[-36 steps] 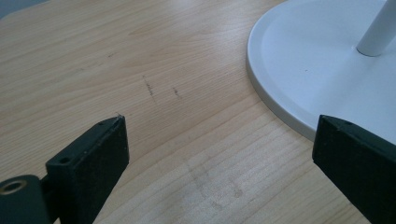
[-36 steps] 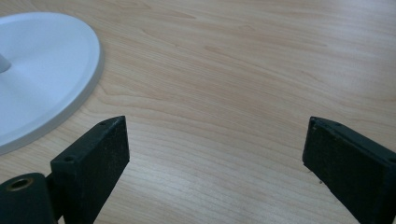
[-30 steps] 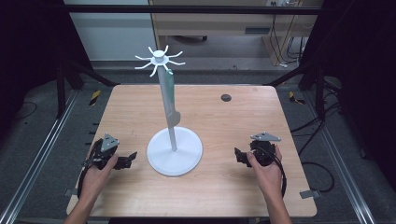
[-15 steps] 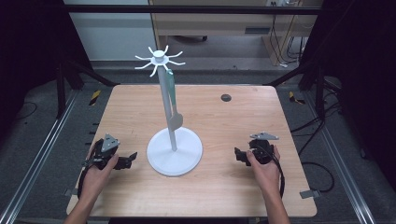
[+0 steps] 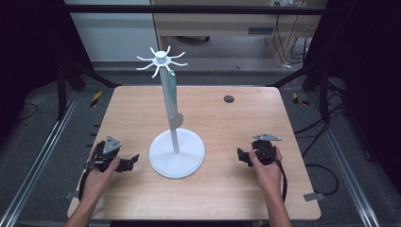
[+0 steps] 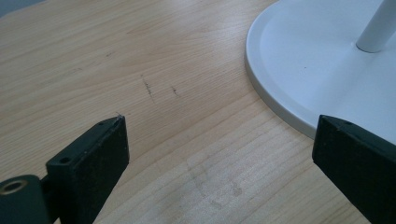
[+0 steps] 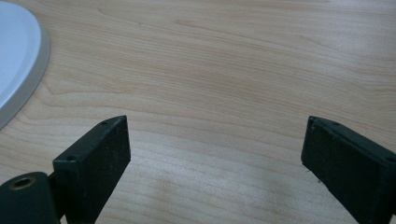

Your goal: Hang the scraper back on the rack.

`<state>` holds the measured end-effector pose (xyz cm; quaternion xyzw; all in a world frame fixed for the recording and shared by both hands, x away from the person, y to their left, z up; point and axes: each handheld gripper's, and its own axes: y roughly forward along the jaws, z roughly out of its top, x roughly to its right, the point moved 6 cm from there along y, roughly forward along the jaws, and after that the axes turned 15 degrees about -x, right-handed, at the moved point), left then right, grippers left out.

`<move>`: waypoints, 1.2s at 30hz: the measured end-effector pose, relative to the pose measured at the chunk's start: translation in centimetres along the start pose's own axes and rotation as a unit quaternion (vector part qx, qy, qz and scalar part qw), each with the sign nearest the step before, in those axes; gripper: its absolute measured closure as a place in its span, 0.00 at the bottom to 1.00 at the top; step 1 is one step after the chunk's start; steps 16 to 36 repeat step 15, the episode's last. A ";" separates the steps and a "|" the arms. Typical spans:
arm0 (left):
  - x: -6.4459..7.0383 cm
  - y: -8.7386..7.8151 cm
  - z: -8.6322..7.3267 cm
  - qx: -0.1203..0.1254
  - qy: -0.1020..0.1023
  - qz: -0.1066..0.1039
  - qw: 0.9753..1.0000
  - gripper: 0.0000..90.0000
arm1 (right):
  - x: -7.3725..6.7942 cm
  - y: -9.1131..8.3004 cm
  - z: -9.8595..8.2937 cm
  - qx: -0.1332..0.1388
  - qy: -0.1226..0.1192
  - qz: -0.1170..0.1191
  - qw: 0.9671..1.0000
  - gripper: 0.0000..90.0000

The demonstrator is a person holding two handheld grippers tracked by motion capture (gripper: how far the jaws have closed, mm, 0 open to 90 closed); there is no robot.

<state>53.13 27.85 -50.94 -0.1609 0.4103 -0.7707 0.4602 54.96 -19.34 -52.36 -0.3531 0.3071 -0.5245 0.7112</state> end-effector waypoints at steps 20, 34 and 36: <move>0.0 0.1 0.1 0.000 0.000 -0.001 1.000 0.04 | 0.1 0.4 -0.3 0.013 0.014 0.012 1.000 0.11; 0.0 0.1 0.1 0.000 0.000 -0.001 1.000 0.04 | 0.1 0.4 -0.3 0.013 0.014 0.012 1.000 0.11; 0.0 0.1 0.1 0.000 0.000 -0.001 1.000 0.04 | 0.1 0.4 -0.3 0.013 0.014 0.012 1.000 0.11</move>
